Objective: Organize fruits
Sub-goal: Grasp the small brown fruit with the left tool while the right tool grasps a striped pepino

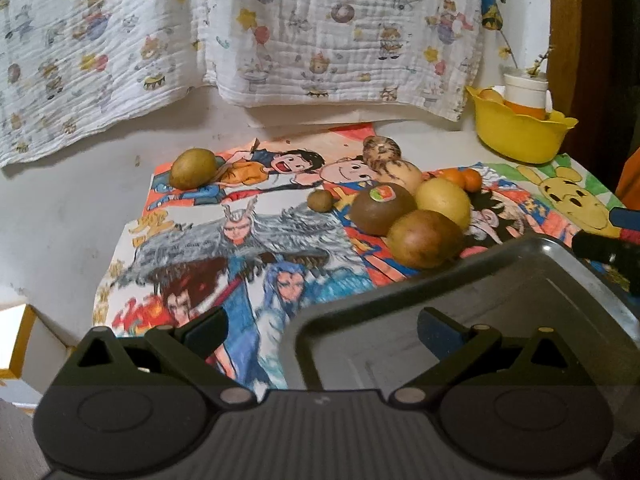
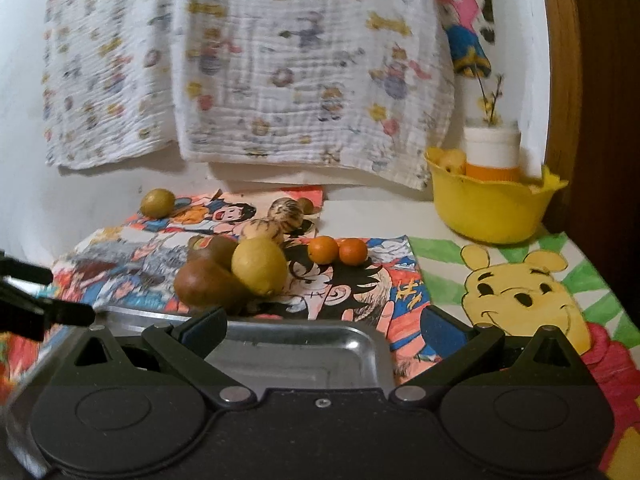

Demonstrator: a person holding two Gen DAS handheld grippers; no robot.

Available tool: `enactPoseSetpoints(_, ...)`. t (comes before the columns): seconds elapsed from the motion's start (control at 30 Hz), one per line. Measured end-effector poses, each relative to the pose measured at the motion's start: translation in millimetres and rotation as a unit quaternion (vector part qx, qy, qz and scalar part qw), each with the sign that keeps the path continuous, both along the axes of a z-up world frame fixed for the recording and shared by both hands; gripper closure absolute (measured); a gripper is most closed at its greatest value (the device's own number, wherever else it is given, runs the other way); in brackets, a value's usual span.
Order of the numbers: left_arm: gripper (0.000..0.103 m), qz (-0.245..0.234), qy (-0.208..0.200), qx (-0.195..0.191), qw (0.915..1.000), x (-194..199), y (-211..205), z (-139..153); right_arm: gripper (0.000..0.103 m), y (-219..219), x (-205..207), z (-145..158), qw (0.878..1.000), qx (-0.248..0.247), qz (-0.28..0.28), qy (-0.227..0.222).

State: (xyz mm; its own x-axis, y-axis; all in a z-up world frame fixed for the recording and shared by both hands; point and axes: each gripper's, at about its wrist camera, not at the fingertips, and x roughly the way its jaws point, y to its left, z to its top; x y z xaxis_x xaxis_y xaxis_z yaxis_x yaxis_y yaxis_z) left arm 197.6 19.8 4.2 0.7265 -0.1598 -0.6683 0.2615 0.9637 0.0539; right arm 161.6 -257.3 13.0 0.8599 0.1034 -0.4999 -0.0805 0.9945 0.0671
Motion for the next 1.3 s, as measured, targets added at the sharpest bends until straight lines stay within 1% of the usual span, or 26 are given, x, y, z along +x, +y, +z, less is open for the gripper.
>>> enactPoseSetpoints(0.17,0.000,-0.007,0.000,0.011,0.9999,27.3,6.3,-2.1,0.000,-8.6,36.2,4.1,0.999,0.029,0.001,0.020)
enactPoseSetpoints(0.3,0.000,-0.014,-0.004,0.021,0.9997,48.5,11.7,-5.0,0.001,-8.4,65.9,9.4,0.999,0.038,0.019,0.032)
enactPoseSetpoints(0.4,0.000,-0.010,-0.001,0.029,0.9995,68.3,17.8,-9.4,0.001,-6.9,91.9,11.5,0.997,0.055,0.030,0.051)
enactPoseSetpoints(0.53,0.000,-0.008,0.005,0.024,0.9997,95.1,24.5,-13.2,0.001,2.0,125.9,11.8,0.993,0.086,0.048,0.072)
enactPoseSetpoints(0.63,0.001,-0.010,-0.003,0.017,0.9998,114.0,25.6,-15.6,0.002,14.1,150.6,10.5,0.990,0.094,0.058,0.082)
enactPoseSetpoints(0.73,0.001,-0.023,-0.012,0.015,0.9996,132.4,21.8,-20.7,0.007,25.1,175.1,5.7,0.987,0.113,0.068,0.097)
enactPoseSetpoints(0.83,0.004,-0.034,-0.013,0.012,0.9992,146.9,17.4,-26.1,0.011,34.4,195.4,0.7,0.983,0.125,0.070,0.112)
enactPoseSetpoints(0.9,0.006,-0.045,-0.015,0.007,0.9989,154.1,15.3,-29.2,0.017,39.7,205.3,-3.2,0.982,0.125,0.071,0.121)
enactPoseSetpoints(0.97,0.010,-0.056,-0.013,0.007,0.9983,160.4,12.5,-33.0,0.022,43.7,213.0,-7.3,0.981,0.121,0.069,0.132)
enactPoseSetpoints(1.03,0.016,-0.066,-0.008,0.008,0.9977,166.7,9.4,-37.1,0.026,45.6,220.3,-11.9,0.980,0.119,0.064,0.145)
enactPoseSetpoints(1.07,0.018,-0.070,-0.006,0.007,0.9975,168.8,7.9,-38.6,0.029,46.0,223.2,-14.1,0.979,0.119,0.061,0.151)
enactPoseSetpoints(1.2,0.023,-0.084,-0.005,-0.005,0.9964,175.8,4.1,-42.1,0.035,49.0,229.1,-20.9,0.979,0.111,0.060,0.161)
enactPoseSetpoints(1.3,0.029,-0.097,-0.005,-0.018,0.9951,181.0,0.2,-43.1,0.038,52.8,232.4,-25.9,0.978,0.104,0.064,0.169)
